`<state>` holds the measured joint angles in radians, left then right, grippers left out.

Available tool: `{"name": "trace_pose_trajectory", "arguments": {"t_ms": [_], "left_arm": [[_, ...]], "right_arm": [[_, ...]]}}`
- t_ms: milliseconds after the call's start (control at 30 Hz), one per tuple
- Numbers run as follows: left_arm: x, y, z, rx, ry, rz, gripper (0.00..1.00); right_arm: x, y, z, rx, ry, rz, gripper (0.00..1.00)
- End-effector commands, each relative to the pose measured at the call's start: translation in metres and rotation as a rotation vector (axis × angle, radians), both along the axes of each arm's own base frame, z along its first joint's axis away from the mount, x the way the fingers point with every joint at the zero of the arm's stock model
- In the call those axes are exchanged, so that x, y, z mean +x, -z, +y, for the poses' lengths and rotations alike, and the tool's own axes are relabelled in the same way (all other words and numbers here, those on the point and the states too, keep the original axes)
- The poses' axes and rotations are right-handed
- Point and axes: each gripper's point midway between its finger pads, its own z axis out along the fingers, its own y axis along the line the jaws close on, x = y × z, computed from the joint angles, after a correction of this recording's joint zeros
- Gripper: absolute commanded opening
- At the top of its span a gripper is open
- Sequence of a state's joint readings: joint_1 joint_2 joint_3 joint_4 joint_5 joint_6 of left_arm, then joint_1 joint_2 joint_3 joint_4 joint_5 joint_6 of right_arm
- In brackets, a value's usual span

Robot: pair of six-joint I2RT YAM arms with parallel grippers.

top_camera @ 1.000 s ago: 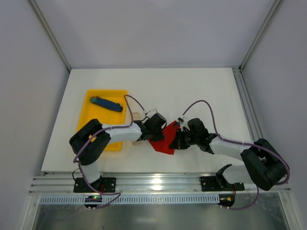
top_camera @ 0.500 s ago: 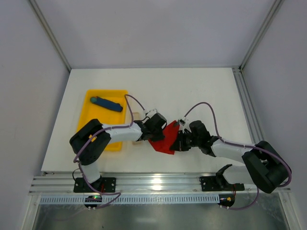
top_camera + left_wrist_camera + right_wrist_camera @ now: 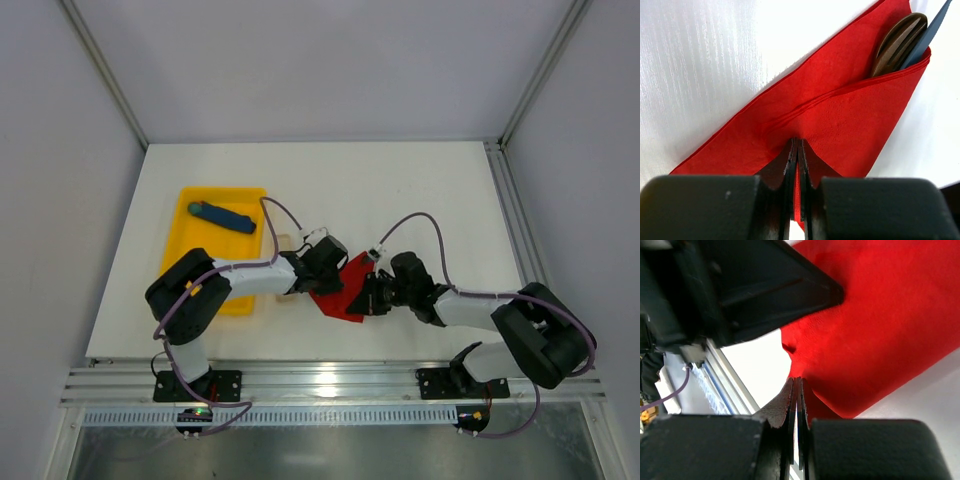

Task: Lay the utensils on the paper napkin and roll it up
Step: Roll the napkin at the center of the board.

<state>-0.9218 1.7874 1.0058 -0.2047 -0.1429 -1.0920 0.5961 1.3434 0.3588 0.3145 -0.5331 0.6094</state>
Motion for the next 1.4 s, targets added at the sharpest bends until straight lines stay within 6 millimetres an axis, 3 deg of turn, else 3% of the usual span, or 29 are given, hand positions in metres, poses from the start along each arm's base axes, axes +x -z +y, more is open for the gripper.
{"name": "trace_pose_trajectory", "arguments": {"t_ms": [0,133,300,567,1000,1067,1367], "left_arm": [[-0.019,0.037,0.034,0.175,0.011,0.076,0.08],[-0.017,0.034,0.033,0.176,0.011,0.071,0.09],[-0.014,0.024,0.028,0.168,0.025,0.059,0.1],[-0.003,-0.028,0.003,0.042,0.091,-0.036,0.31],[-0.01,-0.055,-0.029,-0.112,0.191,-0.097,0.36],[-0.01,-0.053,-0.027,-0.102,0.185,-0.097,0.34],[-0.018,-0.005,0.001,0.034,0.129,-0.026,0.22]], "right_arm": [[-0.006,0.004,0.006,0.052,-0.011,0.003,0.06],[-0.011,0.018,-0.001,0.02,0.011,0.018,0.06],[-0.009,0.021,-0.005,-0.004,0.025,0.01,0.06],[-0.009,0.023,-0.006,-0.007,0.033,0.015,0.06],[-0.008,0.024,-0.007,-0.016,0.04,0.016,0.06],[-0.008,0.024,-0.006,-0.014,0.04,0.017,0.06],[-0.008,0.015,-0.004,0.007,0.033,0.015,0.06]]}}
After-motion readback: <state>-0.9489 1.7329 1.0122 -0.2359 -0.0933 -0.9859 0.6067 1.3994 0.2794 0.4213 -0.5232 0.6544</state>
